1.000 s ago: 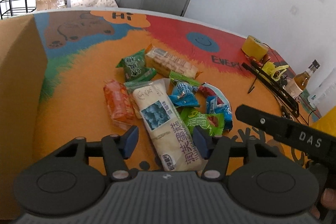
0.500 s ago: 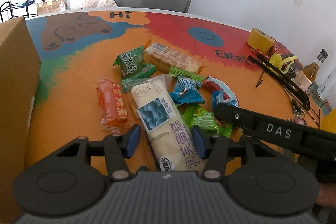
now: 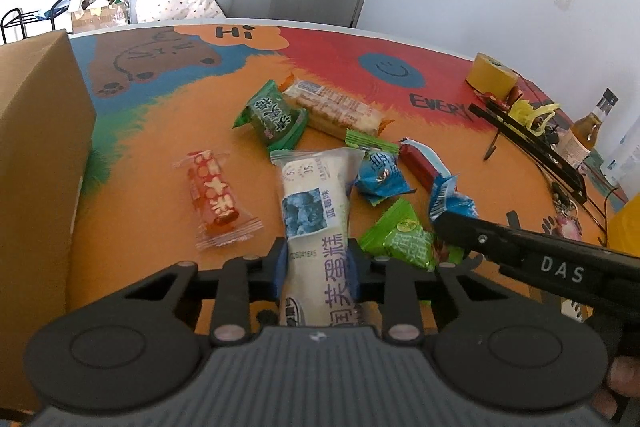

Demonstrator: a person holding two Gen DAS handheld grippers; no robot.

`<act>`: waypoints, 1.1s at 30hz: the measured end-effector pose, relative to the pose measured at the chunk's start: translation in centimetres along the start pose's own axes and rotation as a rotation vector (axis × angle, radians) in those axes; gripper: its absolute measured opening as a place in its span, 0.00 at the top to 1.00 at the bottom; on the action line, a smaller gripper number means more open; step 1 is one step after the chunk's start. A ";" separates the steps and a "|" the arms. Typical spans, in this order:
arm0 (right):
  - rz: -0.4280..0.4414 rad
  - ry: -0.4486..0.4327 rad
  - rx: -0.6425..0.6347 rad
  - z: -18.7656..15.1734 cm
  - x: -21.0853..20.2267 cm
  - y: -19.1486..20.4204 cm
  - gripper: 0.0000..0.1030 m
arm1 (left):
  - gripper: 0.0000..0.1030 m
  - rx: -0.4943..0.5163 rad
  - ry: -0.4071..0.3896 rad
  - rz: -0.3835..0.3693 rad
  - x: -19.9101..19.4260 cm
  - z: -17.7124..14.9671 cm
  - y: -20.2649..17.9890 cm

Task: Organize snacks
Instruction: 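Grasp the long white bread bag with the left gripper while the right grasps the blue snack, then carry the white bread bag and blue snack over the cardboard box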

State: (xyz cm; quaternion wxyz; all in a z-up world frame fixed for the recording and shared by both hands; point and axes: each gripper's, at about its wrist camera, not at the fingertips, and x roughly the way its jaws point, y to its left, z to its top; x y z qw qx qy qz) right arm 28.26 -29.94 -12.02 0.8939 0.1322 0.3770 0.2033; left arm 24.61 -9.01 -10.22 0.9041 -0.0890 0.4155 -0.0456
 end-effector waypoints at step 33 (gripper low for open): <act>0.084 -0.105 -0.100 1.9 -3.4 6.9 0.75 | 0.74 0.004 -0.183 -0.009 -8.4 1.7 2.9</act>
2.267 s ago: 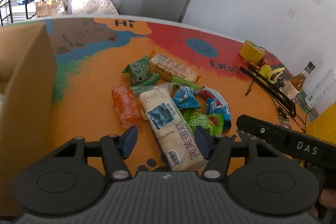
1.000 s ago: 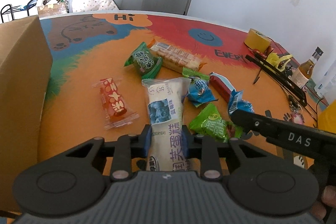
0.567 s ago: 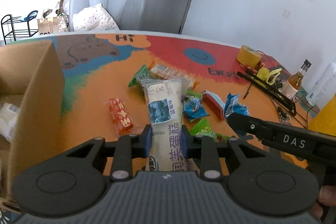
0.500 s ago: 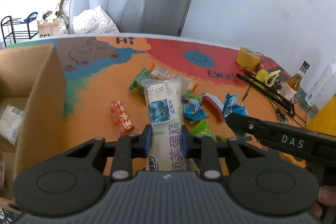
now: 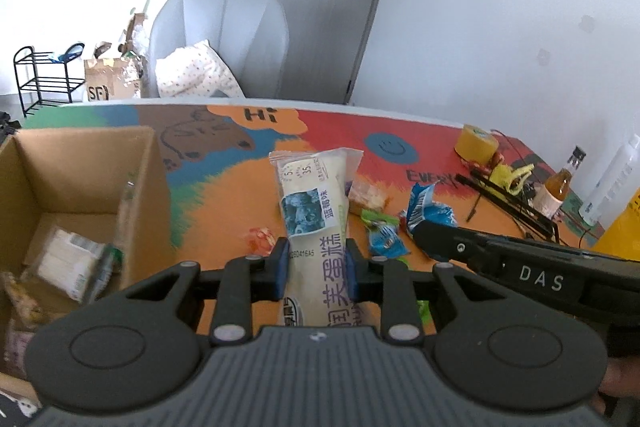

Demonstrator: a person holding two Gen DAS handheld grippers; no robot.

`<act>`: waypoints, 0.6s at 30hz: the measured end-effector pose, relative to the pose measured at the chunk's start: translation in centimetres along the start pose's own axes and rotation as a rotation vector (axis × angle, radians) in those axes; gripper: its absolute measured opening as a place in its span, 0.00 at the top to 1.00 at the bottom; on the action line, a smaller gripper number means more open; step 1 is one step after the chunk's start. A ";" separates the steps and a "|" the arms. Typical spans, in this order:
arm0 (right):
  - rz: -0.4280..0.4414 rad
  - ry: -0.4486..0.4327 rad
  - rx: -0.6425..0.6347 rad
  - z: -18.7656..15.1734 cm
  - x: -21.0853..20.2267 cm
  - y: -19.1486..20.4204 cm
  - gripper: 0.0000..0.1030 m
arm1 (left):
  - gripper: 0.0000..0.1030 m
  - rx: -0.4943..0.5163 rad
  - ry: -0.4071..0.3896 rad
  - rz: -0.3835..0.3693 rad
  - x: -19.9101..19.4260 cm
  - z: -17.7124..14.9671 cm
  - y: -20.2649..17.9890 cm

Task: Organize snacks
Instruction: 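Carry the white bread bag and blue snack over the cardboard box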

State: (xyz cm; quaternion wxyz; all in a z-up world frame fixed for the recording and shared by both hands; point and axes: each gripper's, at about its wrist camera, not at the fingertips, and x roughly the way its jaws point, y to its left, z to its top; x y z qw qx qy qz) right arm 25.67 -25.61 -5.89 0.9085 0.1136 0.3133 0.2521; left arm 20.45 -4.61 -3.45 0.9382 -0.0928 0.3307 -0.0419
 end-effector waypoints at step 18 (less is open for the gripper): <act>0.102 0.000 -0.086 1.7 2.6 6.8 0.75 | 0.74 -0.064 -0.103 0.092 -4.5 2.3 6.2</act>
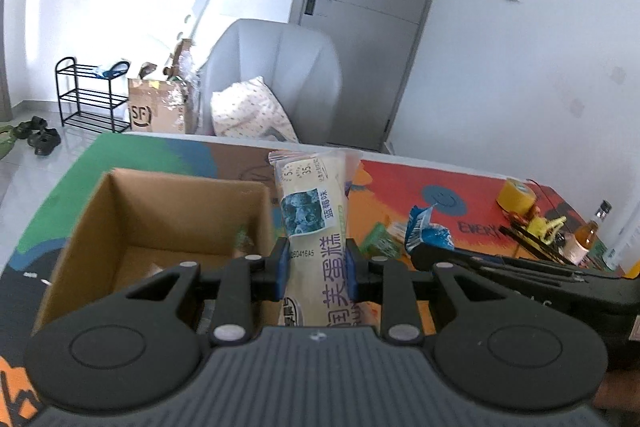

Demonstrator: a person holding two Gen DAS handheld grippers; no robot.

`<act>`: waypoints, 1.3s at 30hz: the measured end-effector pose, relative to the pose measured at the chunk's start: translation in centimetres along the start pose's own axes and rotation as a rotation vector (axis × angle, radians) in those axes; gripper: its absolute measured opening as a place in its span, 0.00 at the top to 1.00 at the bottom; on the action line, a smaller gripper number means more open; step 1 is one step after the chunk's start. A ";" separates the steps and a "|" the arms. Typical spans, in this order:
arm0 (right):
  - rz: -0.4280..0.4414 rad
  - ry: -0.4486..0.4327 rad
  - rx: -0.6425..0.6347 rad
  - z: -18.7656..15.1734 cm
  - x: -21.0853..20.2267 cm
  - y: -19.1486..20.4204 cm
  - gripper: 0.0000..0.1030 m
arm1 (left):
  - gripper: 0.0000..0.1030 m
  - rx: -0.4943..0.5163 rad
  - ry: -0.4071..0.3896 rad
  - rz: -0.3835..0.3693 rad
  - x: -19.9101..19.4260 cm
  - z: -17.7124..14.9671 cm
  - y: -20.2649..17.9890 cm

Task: Organize snacks
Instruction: 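Carry the white bread bag and blue snack over the cardboard box, then open both grippers to drop the snacks into the cardboard box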

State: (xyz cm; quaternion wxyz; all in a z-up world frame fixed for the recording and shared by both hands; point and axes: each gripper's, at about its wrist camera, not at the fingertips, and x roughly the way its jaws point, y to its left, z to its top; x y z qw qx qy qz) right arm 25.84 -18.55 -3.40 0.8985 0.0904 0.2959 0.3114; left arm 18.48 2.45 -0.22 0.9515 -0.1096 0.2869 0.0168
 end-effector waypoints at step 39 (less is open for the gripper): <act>0.124 0.067 -0.130 0.7 4.0 9.6 0.66 | 0.35 -0.115 0.009 0.161 -2.5 -0.2 9.6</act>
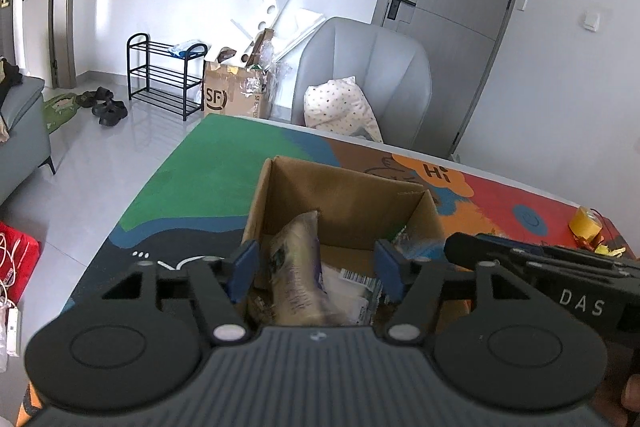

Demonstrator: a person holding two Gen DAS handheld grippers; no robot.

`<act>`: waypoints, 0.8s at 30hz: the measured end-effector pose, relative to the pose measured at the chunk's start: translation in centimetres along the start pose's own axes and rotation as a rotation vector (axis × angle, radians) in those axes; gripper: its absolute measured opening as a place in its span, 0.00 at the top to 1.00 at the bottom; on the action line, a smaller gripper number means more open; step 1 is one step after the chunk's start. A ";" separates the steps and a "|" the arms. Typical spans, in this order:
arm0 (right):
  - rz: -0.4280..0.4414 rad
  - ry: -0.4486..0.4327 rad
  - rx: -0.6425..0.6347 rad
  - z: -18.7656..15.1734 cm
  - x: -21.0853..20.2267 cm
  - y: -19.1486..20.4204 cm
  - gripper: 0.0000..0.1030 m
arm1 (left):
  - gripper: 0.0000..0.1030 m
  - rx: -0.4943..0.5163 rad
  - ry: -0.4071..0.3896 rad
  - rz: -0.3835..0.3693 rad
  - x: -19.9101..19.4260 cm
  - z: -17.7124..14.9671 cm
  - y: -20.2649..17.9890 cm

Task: Organize snacks
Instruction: 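Open both grippers to drop the snacks into the cardboard box, then move both grippers back to the orange snack and red-white striped bar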

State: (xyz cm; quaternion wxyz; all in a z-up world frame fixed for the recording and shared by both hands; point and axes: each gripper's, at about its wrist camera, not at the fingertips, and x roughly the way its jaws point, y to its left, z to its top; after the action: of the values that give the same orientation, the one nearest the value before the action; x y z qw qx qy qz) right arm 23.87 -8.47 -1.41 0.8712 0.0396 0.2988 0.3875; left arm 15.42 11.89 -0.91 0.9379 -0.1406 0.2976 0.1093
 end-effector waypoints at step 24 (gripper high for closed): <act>-0.126 -0.043 0.097 -2.0 -5.0 -5.5 0.23 | 0.08 0.076 0.032 -0.074 0.1 -1.8 -4.8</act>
State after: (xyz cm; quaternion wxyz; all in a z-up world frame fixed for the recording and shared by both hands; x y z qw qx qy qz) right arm 23.69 -16.10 -2.28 0.8970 0.0714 0.3004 0.3162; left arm 15.90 6.83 -1.42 0.9411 -0.1174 0.3113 0.0609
